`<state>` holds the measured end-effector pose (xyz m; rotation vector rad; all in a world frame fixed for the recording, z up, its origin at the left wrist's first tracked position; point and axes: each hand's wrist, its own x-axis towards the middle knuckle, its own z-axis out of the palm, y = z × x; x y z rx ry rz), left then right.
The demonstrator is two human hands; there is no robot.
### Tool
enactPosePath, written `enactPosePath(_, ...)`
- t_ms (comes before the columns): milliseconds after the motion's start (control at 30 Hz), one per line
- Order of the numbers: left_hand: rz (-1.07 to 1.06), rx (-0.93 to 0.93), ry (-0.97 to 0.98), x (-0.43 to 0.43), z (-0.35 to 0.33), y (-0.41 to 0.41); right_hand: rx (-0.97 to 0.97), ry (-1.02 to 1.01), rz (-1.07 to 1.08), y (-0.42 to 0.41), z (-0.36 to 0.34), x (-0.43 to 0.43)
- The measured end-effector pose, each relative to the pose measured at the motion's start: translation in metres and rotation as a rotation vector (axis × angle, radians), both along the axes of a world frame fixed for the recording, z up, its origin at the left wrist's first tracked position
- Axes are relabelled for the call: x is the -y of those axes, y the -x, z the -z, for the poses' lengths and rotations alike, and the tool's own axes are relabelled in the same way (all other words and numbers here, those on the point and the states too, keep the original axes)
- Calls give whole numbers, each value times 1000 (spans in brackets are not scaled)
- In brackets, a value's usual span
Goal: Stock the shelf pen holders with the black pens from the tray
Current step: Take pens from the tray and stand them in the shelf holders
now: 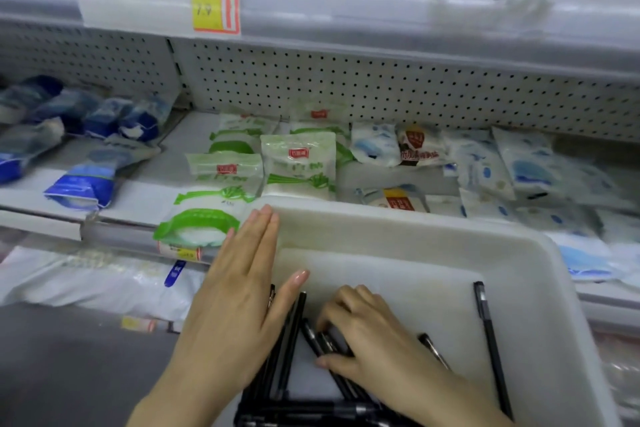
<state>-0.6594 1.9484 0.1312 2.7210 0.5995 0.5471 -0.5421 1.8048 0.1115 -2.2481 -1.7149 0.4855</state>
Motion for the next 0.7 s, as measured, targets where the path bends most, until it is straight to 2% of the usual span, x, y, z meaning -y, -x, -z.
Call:
enactPosePath(367, -4, -12, -53, 3, 0, 0, -80, -4, -41, 4, -3, 8)
enactPosePath(700, -14, -28, -99, 5, -1, 3, -70, 17, -44, 3, 3, 9)
